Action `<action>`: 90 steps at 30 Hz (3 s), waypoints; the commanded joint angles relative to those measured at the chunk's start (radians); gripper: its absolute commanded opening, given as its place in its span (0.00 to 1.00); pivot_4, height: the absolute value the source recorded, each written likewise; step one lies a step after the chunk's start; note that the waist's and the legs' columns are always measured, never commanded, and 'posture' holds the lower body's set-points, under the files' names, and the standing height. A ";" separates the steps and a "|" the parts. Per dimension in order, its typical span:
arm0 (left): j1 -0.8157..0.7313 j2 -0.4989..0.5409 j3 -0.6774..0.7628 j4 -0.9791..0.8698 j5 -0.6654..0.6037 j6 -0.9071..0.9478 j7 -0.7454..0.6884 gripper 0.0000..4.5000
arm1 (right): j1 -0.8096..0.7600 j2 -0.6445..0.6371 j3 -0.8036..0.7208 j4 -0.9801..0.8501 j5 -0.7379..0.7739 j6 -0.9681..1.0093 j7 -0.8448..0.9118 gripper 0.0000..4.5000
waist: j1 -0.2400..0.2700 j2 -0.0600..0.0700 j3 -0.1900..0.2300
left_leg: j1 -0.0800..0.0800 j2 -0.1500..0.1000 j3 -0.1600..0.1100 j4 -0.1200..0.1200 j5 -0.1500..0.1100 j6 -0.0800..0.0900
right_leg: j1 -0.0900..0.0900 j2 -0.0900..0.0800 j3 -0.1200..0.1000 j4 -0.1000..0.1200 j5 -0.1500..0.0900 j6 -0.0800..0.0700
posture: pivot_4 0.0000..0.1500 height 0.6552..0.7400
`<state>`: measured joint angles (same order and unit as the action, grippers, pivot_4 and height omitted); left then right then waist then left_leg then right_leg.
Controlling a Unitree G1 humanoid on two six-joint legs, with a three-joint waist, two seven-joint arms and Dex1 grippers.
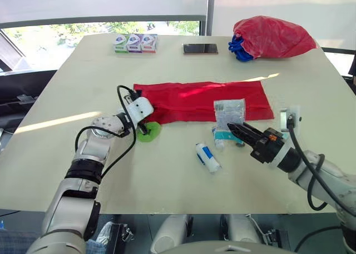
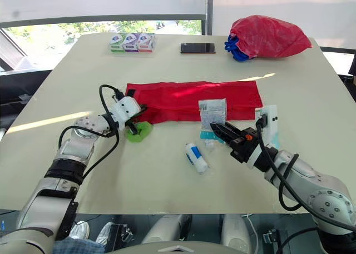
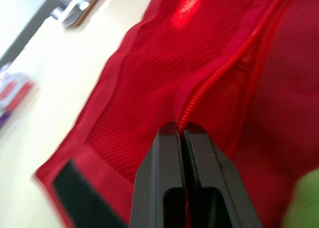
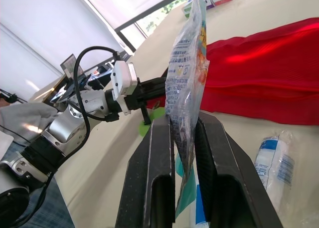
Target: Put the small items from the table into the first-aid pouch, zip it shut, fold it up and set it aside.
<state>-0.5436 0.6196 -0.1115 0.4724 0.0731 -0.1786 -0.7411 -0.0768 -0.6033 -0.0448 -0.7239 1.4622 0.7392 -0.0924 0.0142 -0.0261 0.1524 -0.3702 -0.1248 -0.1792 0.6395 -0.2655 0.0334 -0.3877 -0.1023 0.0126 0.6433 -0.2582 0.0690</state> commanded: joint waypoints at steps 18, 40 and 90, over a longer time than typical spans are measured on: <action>-0.023 -0.152 -0.083 -0.237 -0.048 0.214 -0.086 0.02 | -0.287 0.321 0.176 0.420 -0.083 0.148 -0.178 0.02 | -0.007 0.000 0.000 | -0.001 0.001 0.001 0.003 0.000 0.000 | -0.001 0.006 0.002 0.002 0.003 -0.001 | 1.00 1.00; 0.053 -0.157 -0.075 -0.394 -0.054 0.239 -0.056 0.02 | -0.512 0.479 0.061 0.853 -0.246 0.349 0.017 0.02 | -0.031 0.001 0.000 | -0.002 0.002 0.006 0.004 0.000 0.000 | -0.006 0.007 0.006 0.006 0.004 -0.002 | 1.00 1.00; 0.012 -0.138 -0.048 -0.190 -0.048 0.180 -0.055 0.00 | -0.461 0.720 -0.087 0.769 -0.489 0.183 -0.063 0.45 | -0.054 0.004 -0.003 | -0.002 0.002 0.008 0.004 0.000 0.000 | -0.009 0.009 0.009 0.010 0.004 -0.002 | 1.00 1.00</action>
<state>-0.5136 0.4691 -0.1832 0.2708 0.0340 0.0274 -0.7924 -0.5332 0.1236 -0.1362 0.0938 0.9819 0.9091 -0.1672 -0.0400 -0.0219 0.1496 -0.3721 -0.1226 -0.1710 0.6431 -0.2653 0.0330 -0.3971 -0.0938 0.0219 0.6528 -0.2543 0.0665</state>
